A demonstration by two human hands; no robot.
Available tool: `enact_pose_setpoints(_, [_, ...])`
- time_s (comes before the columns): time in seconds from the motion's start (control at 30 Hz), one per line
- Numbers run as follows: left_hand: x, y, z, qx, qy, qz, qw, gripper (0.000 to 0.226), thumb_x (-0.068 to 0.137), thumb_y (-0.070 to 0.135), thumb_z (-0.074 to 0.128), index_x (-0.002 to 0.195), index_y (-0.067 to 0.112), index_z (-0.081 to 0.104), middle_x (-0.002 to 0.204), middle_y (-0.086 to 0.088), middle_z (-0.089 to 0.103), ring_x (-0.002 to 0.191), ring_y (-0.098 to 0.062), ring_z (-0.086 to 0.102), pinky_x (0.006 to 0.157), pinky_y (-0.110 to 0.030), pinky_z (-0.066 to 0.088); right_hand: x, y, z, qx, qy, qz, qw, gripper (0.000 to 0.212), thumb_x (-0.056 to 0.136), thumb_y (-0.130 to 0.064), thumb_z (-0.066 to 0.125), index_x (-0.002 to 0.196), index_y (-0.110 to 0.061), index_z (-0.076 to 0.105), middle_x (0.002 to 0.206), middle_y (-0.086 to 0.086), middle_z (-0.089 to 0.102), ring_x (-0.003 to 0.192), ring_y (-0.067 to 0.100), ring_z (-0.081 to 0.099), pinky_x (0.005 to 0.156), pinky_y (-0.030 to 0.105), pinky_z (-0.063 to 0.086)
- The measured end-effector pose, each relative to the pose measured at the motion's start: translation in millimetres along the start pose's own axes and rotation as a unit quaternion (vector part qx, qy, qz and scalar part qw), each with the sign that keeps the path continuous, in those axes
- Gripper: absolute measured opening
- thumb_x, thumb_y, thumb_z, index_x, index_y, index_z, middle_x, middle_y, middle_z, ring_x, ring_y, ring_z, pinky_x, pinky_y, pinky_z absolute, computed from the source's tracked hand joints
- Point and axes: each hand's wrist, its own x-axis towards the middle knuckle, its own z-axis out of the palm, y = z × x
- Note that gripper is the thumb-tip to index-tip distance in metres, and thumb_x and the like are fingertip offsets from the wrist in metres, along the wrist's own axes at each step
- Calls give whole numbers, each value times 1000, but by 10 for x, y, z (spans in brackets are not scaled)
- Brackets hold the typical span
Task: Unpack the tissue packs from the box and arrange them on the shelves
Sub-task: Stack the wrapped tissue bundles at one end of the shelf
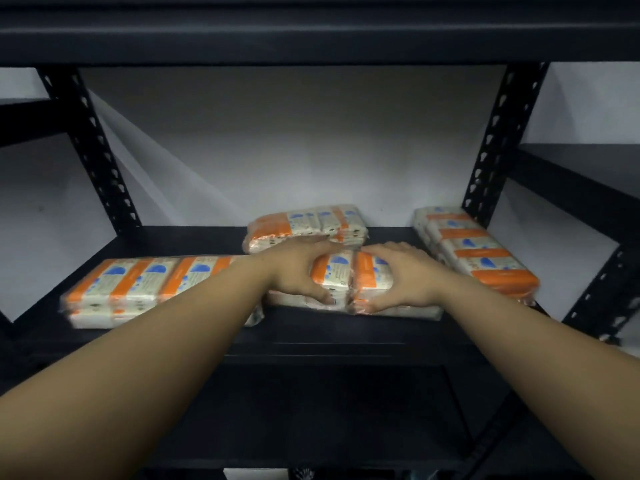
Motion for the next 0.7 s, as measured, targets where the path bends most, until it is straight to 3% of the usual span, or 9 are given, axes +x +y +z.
enact_pose_setpoints(0.1, [71, 9, -15, 15, -3, -8, 1000, 101, 75, 66, 82, 160, 37, 34, 160, 1, 45, 141, -25, 47, 118, -44, 37, -40, 29, -7, 12, 12, -4, 1000, 99, 62, -74, 80, 148, -48, 37, 132, -11, 53, 119, 15, 48, 104, 45, 44])
enact_pose_setpoints(0.23, [78, 1, 13, 40, 3, -11, 999, 106, 68, 78, 76, 158, 42, 33, 156, 1, 47, 137, -27, 49, 114, -49, 41, -74, 17, 21, 7, 20, -1, 1000, 96, 66, -75, 80, 148, -48, 38, 133, -13, 53, 119, 13, 48, 104, 44, 44])
enact_pose_setpoints(0.33, [65, -22, -46, 50, -19, -24, 998, 119, 62, 83, 77, 160, 43, 22, 163, 1, 38, 144, -29, 42, 118, -52, 36, -54, -34, -22, -38, -9, 24, 999, 108, 61, -77, 79, 151, -46, 29, 137, -8, 49, 124, 19, 45, 107, 47, 39])
enact_pose_setpoints(0.47, [77, -48, -205, 73, -101, -51, 991, 134, 55, 79, 84, 163, 41, 15, 167, 4, 34, 150, -28, 36, 123, -52, 23, 7, -73, -186, -89, -104, 83, 987, 132, 54, -74, 83, 159, -42, 8, 149, -2, 41, 132, 24, 40, 113, 49, 34])
enact_pose_setpoints(0.6, [136, -59, -197, 31, -111, -66, 991, 114, 59, 63, 90, 153, 34, 31, 140, 7, 53, 125, -21, 53, 105, -40, 43, 68, -116, -218, -84, -129, 112, 982, 128, 57, -63, 83, 159, -39, 11, 144, -1, 44, 127, 24, 43, 111, 50, 36])
enact_pose_setpoints(0.7, [127, -73, -138, 5, -89, -61, 994, 111, 57, 59, 90, 149, 31, 35, 133, 5, 55, 116, -20, 56, 102, -40, 49, 63, -101, -182, -68, -112, 116, 985, 125, 54, -64, 82, 158, -42, 15, 141, -2, 46, 127, 25, 44, 111, 51, 36])
